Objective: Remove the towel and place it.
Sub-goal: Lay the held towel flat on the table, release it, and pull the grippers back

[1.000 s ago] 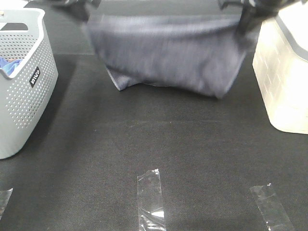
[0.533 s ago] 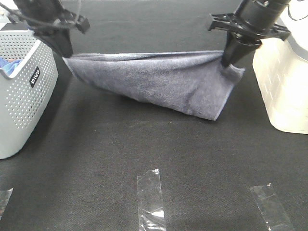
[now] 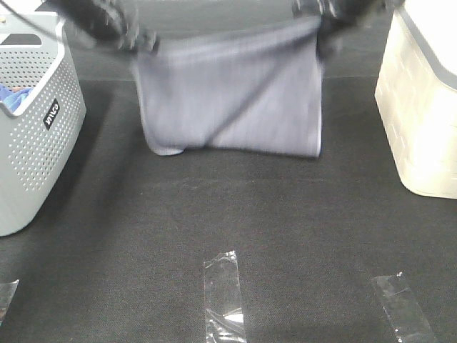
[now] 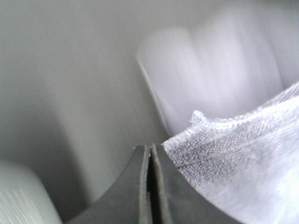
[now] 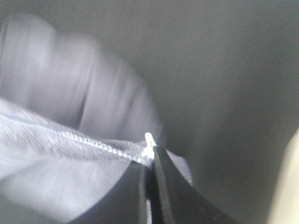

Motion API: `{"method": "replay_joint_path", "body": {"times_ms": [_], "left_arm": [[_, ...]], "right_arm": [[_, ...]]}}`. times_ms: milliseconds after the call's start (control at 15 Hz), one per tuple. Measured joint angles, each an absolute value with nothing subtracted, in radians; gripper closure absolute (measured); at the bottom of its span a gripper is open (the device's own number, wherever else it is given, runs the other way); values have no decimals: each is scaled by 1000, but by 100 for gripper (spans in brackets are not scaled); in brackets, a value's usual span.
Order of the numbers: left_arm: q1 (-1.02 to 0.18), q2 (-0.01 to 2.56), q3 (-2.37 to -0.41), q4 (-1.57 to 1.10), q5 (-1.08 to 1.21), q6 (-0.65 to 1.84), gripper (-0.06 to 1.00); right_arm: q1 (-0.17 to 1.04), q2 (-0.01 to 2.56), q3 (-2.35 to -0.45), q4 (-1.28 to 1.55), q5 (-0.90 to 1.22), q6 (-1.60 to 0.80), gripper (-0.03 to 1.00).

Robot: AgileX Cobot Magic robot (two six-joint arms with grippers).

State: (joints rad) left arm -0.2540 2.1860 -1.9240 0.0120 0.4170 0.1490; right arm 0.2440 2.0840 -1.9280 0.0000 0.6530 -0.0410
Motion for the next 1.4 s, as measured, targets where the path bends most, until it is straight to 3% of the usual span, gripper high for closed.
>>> {"method": "replay_joint_path", "body": {"times_ms": [333,533,733,1000,1133,1200,1267,1400], "left_arm": [[-261,2186,-2403,36,99,149,94],[-266,2178,-2514,36,66,149,94],[-268,2209,-2521,42,216,168,94],[-277,2292,-2521,-10,701,165,94],[-270,2305,-2521,-77,1108,160,94],[-270,2305,-2521,-77,1108,160,94],[-263,2310,-2516,-88,1190,140,94],[-262,2297,-2466,-115,1201,106,94]], "right_arm": [[227,2084,-2420,-90,599,-31,97],[233,2080,-2540,-87,618,-31,97],[233,2083,-2547,-110,764,-31,97],[234,2084,-2522,-82,1147,-31,97],[233,2084,-2358,-22,1208,-31,97],[233,2084,-2358,-22,1208,-31,97],[233,2084,-2210,-10,1209,-31,97],[232,2084,-2088,-10,1208,-29,97]]}}
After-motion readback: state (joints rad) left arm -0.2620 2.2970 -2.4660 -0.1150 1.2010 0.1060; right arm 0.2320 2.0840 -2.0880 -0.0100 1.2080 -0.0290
